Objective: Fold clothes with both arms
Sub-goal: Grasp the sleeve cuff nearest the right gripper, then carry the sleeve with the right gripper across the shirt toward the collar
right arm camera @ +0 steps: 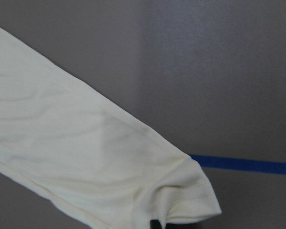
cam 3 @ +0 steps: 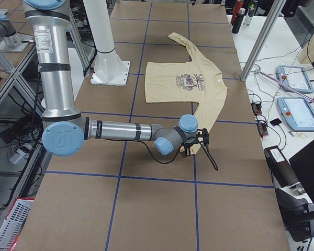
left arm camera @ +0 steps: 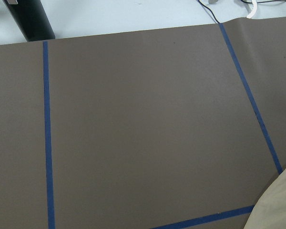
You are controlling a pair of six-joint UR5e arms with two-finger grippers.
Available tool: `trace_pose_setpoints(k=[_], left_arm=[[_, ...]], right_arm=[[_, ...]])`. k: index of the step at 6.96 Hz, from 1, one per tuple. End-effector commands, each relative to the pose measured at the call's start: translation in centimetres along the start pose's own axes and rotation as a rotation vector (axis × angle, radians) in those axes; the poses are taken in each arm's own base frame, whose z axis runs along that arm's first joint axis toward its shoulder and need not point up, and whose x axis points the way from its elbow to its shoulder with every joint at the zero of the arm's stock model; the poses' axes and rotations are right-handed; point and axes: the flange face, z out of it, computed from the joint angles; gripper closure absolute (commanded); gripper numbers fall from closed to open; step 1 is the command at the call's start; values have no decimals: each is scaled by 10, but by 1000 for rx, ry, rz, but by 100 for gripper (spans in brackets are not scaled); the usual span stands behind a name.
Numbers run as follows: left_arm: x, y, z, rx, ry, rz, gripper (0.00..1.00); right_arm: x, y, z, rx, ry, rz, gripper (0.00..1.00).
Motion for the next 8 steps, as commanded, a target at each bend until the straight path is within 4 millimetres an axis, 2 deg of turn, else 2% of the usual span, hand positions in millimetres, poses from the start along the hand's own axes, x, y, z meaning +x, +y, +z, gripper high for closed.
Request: trace_pose_setpoints(k=[1,2,4,5,7,8], left_arm=[[-2,1,2,-4,-2,-2,0],[-3,1,3,-6,-3,-4,0],[-3,1,3,-6,-3,-4,0],[-4,2,3,-7,-3,-7,0],[-4,2,3,-7,-3,-7,0],[-5,2,4,-10,-5,-8,0]], right_arm=[[-49,-39,-37,19,-124,83,100],[-95,-67,-44,32,-159,111,100],[-214,-92,-17,-3,-211,120,100],[-258,-99,-7,25,-209,112,100],[-340,-131,-42,78,-282,132,100],[-381,-144,-52,88,-310,106,100]])
